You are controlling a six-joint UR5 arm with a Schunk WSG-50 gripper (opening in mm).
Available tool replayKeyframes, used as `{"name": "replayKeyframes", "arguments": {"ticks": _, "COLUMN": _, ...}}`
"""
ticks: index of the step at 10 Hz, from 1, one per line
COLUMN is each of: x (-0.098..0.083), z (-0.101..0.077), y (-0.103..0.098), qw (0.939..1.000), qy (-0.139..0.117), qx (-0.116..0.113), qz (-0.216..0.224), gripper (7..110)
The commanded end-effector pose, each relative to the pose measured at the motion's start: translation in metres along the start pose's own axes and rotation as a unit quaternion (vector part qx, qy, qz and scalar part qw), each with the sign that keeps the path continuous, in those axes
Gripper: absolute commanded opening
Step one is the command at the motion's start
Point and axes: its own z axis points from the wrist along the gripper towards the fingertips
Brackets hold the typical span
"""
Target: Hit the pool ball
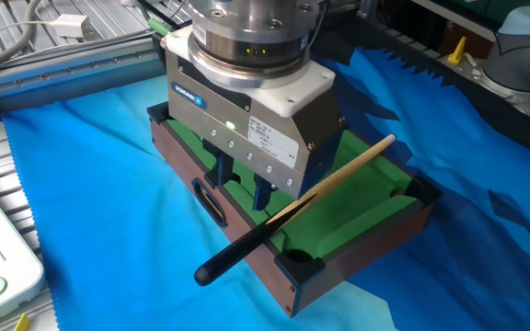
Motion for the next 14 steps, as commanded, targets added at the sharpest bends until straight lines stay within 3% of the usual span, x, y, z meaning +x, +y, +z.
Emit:
{"name": "replayKeyframes", "arguments": {"ticks": 1, "x": -0.001, "z": -0.002, "y": 0.016, "qw": 0.9994, "qy": -0.001, "qx": -0.034, "qz": 0.005, "gripper": 44}}
{"name": "replayKeyframes", "arguments": {"ticks": 2, "x": -0.016, "z": -0.003, "y": 0.030, "qw": 0.9975, "qy": -0.032, "qx": -0.062, "qz": 0.006, "gripper": 44}}
{"name": "replayKeyframes", "arguments": {"ticks": 4, "x": -0.025, "z": -0.006, "y": 0.040, "qw": 0.9953, "qy": -0.051, "qx": -0.083, "qz": 0.008, "gripper": 44}}
{"name": "replayKeyframes", "arguments": {"ticks": 5, "x": -0.025, "z": -0.005, "y": 0.038, "qw": 0.9956, "qy": -0.049, "qx": -0.079, "qz": 0.010, "gripper": 66}}
{"name": "replayKeyframes", "arguments": {"ticks": 10, "x": -0.022, "z": -0.004, "y": 0.032, "qw": 0.9966, "qy": -0.044, "qx": -0.067, "qz": 0.019, "gripper": 66}}
{"name": "replayKeyframes", "arguments": {"ticks": 14, "x": -0.016, "z": -0.002, "y": 0.018, "qw": 0.9984, "qy": -0.032, "qx": -0.038, "qz": 0.025, "gripper": 66}}
